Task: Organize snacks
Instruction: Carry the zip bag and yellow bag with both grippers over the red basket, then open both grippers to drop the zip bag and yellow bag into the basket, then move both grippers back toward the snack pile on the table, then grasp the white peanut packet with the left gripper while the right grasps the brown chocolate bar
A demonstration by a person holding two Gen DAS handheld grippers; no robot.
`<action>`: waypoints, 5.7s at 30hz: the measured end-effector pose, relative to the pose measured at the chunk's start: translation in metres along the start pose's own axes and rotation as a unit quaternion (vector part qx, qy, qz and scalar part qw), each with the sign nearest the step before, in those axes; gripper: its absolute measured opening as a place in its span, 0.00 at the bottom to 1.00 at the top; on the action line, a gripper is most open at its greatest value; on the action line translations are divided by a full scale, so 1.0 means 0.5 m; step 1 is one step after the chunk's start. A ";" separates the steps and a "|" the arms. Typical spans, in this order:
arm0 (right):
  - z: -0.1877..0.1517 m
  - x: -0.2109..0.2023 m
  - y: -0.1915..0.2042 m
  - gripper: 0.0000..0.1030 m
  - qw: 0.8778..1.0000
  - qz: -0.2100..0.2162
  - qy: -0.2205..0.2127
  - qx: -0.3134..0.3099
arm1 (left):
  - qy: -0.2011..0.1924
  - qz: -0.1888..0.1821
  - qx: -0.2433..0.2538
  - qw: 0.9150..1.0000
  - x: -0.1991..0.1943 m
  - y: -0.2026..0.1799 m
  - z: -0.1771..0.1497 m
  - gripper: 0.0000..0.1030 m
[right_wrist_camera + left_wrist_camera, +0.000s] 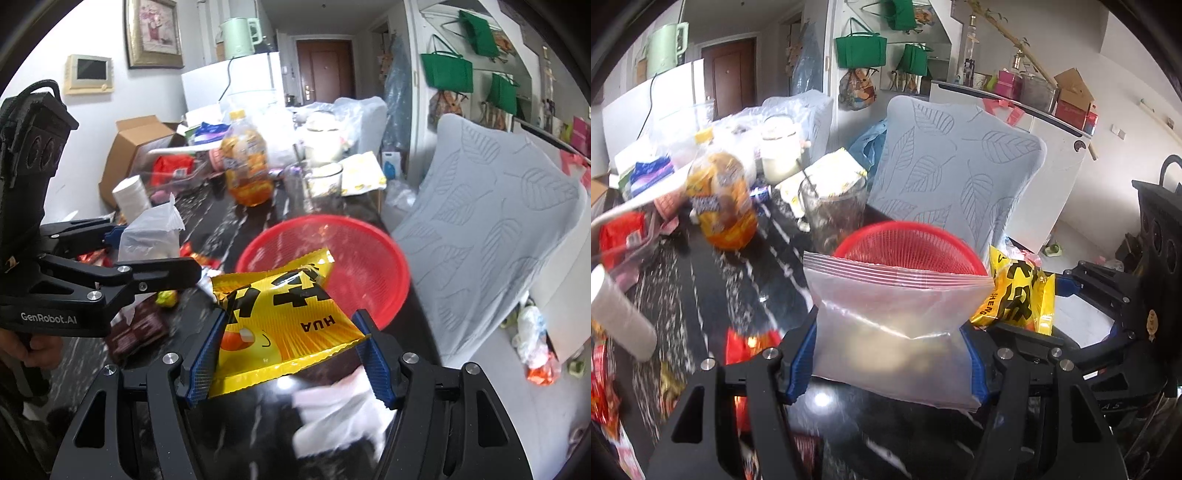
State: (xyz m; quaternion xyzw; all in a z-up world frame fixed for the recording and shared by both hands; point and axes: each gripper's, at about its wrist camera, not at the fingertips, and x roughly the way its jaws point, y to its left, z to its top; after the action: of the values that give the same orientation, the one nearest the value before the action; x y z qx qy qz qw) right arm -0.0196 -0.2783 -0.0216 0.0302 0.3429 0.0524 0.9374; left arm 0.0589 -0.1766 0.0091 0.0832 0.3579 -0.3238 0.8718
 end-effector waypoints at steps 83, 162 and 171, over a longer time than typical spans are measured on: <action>0.048 -0.066 0.294 0.81 0.993 0.053 -0.062 -0.091 | -0.082 0.190 -0.074 0.976 -0.306 0.128 -0.122 0.75; -0.080 0.180 0.248 0.81 0.987 0.080 0.133 -0.028 | 0.064 0.090 -0.181 0.977 -0.059 0.241 -0.301 0.75; -0.081 0.186 0.243 0.84 0.988 0.073 0.133 -0.038 | 0.077 0.102 -0.174 0.976 -0.028 0.247 -0.300 0.75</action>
State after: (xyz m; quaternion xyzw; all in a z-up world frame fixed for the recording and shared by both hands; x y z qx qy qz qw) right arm 0.0152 -0.1458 -0.1008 0.0121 0.4592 0.1378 0.8775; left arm 0.0428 -0.0174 -0.1019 -0.0085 0.4644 -0.1583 0.8713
